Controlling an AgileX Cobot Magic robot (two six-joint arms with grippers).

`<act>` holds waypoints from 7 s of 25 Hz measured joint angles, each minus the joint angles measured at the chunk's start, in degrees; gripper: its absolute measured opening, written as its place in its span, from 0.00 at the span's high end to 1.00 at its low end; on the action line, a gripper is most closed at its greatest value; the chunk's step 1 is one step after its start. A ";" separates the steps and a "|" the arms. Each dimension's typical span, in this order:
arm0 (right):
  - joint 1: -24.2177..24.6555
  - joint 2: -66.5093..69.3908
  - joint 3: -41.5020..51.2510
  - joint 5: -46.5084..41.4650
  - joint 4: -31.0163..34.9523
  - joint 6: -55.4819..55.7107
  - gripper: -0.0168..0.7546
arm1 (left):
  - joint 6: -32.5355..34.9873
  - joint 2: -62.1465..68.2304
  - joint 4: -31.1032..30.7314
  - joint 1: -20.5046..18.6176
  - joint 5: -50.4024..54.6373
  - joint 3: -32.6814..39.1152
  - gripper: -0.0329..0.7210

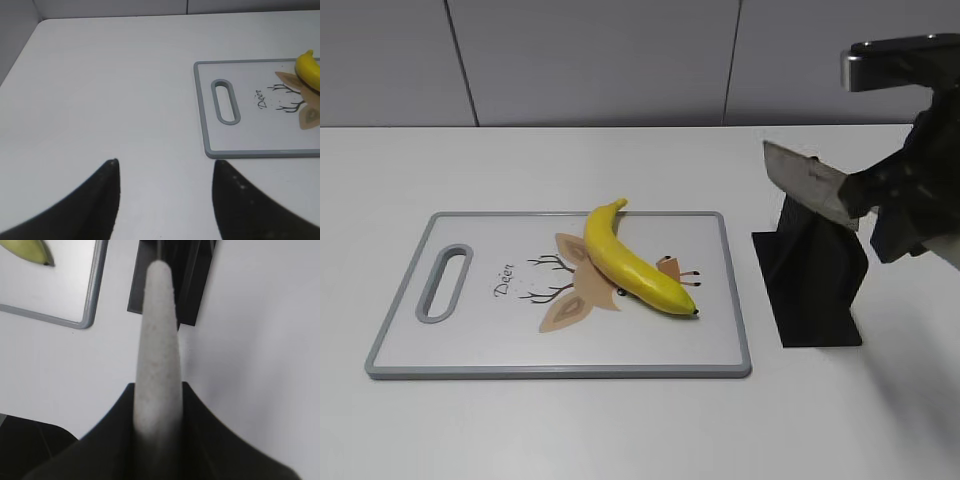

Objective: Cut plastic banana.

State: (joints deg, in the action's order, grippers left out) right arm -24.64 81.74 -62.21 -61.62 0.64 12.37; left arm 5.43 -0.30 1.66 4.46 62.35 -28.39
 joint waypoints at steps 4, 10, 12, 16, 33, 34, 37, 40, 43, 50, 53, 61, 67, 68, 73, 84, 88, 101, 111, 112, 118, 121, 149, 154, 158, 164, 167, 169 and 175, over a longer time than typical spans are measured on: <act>0.00 -1.84 -2.66 -1.11 0.37 -5.41 0.74 | 0.22 0.00 0.00 0.00 -0.13 0.00 0.20; 0.00 -2.02 -5.68 0.45 0.74 -16.28 0.74 | 3.89 5.65 0.00 0.00 -1.35 -1.47 0.20; 0.00 -2.02 -5.70 1.42 0.89 -19.77 0.74 | 6.20 8.64 0.08 0.00 -2.78 -2.49 0.21; 0.00 -2.02 -5.74 4.72 5.20 -30.20 0.74 | 9.20 14.83 3.43 1.20 -7.25 -3.22 0.23; 6.92 6.40 -5.95 2.87 35.07 -71.68 0.74 | 33.78 49.35 13.45 11.42 -12.73 -18.95 0.23; 7.95 7.20 -6.19 2.80 36.19 -74.27 0.74 | 35.45 51.85 14.16 11.68 -12.73 -20.45 0.23; 9.78 9.49 -7.56 0.82 37.00 -81.90 0.74 | 41.43 59.07 17.90 11.76 -12.73 -25.23 0.23; 9.99 12.22 -10.11 -1.90 37.27 -86.48 0.74 | 50.67 66.70 23.12 11.76 -11.05 -30.67 0.23; 9.99 15.46 -13.85 -4.07 37.90 -88.80 0.74 | 61.89 74.47 28.45 11.76 -7.21 -36.30 0.23; 9.99 21.22 -22.11 -6.08 38.83 -89.92 0.74 | 74.67 87.90 31.02 11.76 -4.10 -44.32 0.23; 9.99 22.44 -23.63 -6.88 40.37 -90.82 0.74 | 77.91 91.28 31.73 12.26 -4.33 -46.19 0.23; 9.99 22.76 -23.67 -7.35 43.12 -94.56 0.74 | 81.13 96.92 32.30 15.50 -8.62 -48.80 0.26; 10.04 22.83 -23.67 -5.96 43.06 -94.77 0.74 | 81.20 98.82 32.29 16.55 -10.27 -48.91 0.61; 10.11 22.83 -23.67 -5.44 43.13 -94.77 0.74 | 81.20 98.82 32.17 16.55 -10.38 -48.91 0.74; 10.22 22.95 -23.83 -4.99 42.97 -95.91 0.74 | 81.94 98.82 31.44 16.78 -9.17 -48.97 0.94; 6.78 25.33 -24.62 -2.80 32.93 -89.80 0.74 | 81.88 98.84 29.29 16.78 -8.33 -48.97 0.97; 3.14 25.90 -27.19 -2.61 23.87 -82.50 0.74 | 81.93 98.84 29.14 16.81 -9.19 -49.19 0.97; 0.21 34.62 -34.23 -5.60 13.21 -77.22 0.74 | 81.54 101.86 29.11 16.75 -11.41 -49.35 0.97; 0.21 36.99 -34.23 -4.86 10.92 -77.00 0.74 | 80.69 106.15 30.88 16.75 -11.87 -49.58 0.97; 0.21 36.99 -34.23 -4.73 10.86 -77.00 0.74 | 80.59 106.15 30.88 16.75 -11.92 -49.60 0.97; 0.21 38.17 -34.23 -3.03 9.86 -76.90 0.74 | 80.48 109.29 31.56 16.75 -13.21 -49.72 0.97; 0.21 40.85 -34.23 -2.41 9.39 -76.90 0.74 | 80.44 113.15 32.53 16.75 -14.01 -49.74 0.97; 0.45 47.38 -36.54 -2.83 7.82 -76.95 0.73 | 80.73 119.45 35.17 16.43 -15.62 -50.81 0.96; 0.20 48.02 -41.50 -6.37 8.26 -76.90 0.73 | 80.50 118.07 33.02 16.43 -15.77 -50.15 0.97; 0.20 48.02 -45.84 -9.34 8.21 -76.57 0.72 | 80.32 115.11 31.94 16.43 -15.71 -50.15 0.97; 0.14 47.59 -47.84 -9.34 8.98 -75.97 0.71 | 79.61 111.52 29.40 16.33 -15.62 -50.15 0.97; 0.14 45.23 -47.84 -9.34 9.39 -75.79 0.70 | 79.47 109.55 29.11 16.33 -15.36 -50.15 0.97; 0.14 43.51 -47.53 -9.34 9.34 -75.63 0.70 | 79.47 108.41 29.53 16.33 -14.72 -50.15 0.97; 0.06 39.73 -44.32 -9.34 9.80 -74.71 0.71 | 79.55 105.78 31.32 16.33 -11.47 -50.15 0.68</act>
State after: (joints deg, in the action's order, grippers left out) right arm -24.58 121.47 -106.53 -70.96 10.45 -62.34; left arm 84.99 105.48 32.98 20.79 50.87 -78.54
